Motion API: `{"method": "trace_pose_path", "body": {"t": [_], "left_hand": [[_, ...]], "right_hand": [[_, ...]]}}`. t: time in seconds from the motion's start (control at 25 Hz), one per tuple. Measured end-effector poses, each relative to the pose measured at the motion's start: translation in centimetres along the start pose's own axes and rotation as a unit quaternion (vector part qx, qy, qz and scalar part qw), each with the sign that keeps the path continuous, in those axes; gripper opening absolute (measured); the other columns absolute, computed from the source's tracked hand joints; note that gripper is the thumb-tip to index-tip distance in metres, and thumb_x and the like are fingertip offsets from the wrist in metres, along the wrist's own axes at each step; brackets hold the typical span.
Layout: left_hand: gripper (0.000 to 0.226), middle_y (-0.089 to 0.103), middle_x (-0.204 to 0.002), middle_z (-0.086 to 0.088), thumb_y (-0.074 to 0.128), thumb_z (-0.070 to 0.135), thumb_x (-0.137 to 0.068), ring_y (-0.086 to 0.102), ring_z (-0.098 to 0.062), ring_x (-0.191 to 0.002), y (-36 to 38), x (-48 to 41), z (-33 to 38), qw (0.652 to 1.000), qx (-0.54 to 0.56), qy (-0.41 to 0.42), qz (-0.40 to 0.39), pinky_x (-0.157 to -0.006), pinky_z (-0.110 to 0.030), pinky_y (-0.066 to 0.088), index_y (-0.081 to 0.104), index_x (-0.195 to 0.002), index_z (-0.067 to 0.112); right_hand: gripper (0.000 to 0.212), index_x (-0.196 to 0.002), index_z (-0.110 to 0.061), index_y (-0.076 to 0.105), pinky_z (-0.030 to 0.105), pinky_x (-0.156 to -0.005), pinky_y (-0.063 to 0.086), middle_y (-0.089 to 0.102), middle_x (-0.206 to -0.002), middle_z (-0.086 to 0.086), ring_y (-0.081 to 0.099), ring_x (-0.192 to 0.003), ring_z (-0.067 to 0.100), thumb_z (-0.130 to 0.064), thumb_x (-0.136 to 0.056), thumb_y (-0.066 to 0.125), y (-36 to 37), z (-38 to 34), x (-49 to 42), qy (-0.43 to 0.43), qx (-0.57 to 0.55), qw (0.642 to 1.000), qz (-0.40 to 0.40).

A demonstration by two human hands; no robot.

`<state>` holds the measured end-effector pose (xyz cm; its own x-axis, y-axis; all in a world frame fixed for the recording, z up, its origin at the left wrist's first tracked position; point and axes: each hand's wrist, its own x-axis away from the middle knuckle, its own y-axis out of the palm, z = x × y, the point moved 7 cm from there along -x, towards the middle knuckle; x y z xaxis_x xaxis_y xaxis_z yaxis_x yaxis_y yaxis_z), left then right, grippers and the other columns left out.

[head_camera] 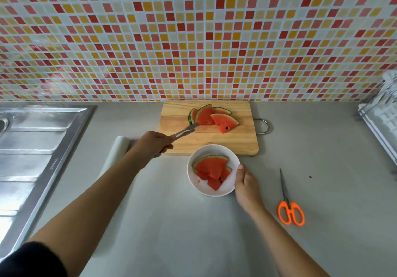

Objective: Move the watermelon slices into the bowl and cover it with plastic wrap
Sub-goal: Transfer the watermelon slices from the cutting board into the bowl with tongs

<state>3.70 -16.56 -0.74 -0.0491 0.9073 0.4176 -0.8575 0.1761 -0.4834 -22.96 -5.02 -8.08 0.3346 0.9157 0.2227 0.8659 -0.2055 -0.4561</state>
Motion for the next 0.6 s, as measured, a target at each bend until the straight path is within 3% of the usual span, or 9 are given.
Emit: {"method": "trace_pose_path", "body": {"t": [0.04, 0.16, 0.48, 0.6], "left_hand": [[0.026, 0.062, -0.059, 0.001, 0.066, 0.032, -0.085, 0.042, -0.010, -0.047, 1.2, -1.1, -0.8, 0.997, 0.054, -0.044, -0.026, -0.044, -0.017, 0.032, 0.068, -0.086, 0.006], [0.023, 0.060, -0.064, -0.006, 0.067, 0.027, -0.085, 0.038, -0.012, -0.049, 4.0, -3.5, -1.5, 0.994, 0.082, -0.063, -0.037, -0.045, -0.021, 0.028, 0.063, -0.075, 0.007], [0.033, 0.060, -0.057, -0.001, 0.071, 0.038, -0.077, 0.035, -0.013, -0.043, 5.9, -6.3, -0.5, 0.991, 0.098, -0.090, 0.024, -0.042, -0.022, 0.029, 0.064, -0.061, 0.010], [0.031, 0.062, -0.061, -0.003, 0.071, 0.034, -0.079, 0.036, -0.014, -0.047, 5.1, -6.0, -0.4, 0.989, 0.115, -0.080, 0.042, -0.045, -0.024, 0.030, 0.063, -0.061, 0.010]], "right_hand": [[0.036, -0.073, -0.015, 0.045, 0.029, -0.060, 0.038, 0.053, -0.070, 0.002, 0.051, -0.069, 0.017, -0.029, -0.100, 0.025, 0.0, 0.0, 0.0, -0.002, 0.002, 1.000, 0.000], [0.035, -0.072, -0.019, 0.046, 0.026, -0.062, 0.039, 0.054, -0.070, 0.000, 0.052, -0.068, 0.015, -0.028, -0.100, 0.027, 0.0, 0.1, -0.1, -0.010, -0.005, 1.000, 0.005], [0.035, -0.074, -0.019, 0.051, 0.012, -0.057, 0.039, 0.059, -0.072, 0.000, 0.056, -0.069, 0.010, -0.029, -0.100, 0.029, 0.1, 0.7, -0.2, -0.012, -0.018, 1.000, 0.019], [0.036, -0.077, -0.018, 0.053, 0.015, -0.060, 0.040, 0.061, -0.074, 0.001, 0.058, -0.073, 0.013, -0.030, -0.100, 0.028, 0.1, 0.9, -0.2, -0.008, -0.023, 1.000, 0.017]]}}
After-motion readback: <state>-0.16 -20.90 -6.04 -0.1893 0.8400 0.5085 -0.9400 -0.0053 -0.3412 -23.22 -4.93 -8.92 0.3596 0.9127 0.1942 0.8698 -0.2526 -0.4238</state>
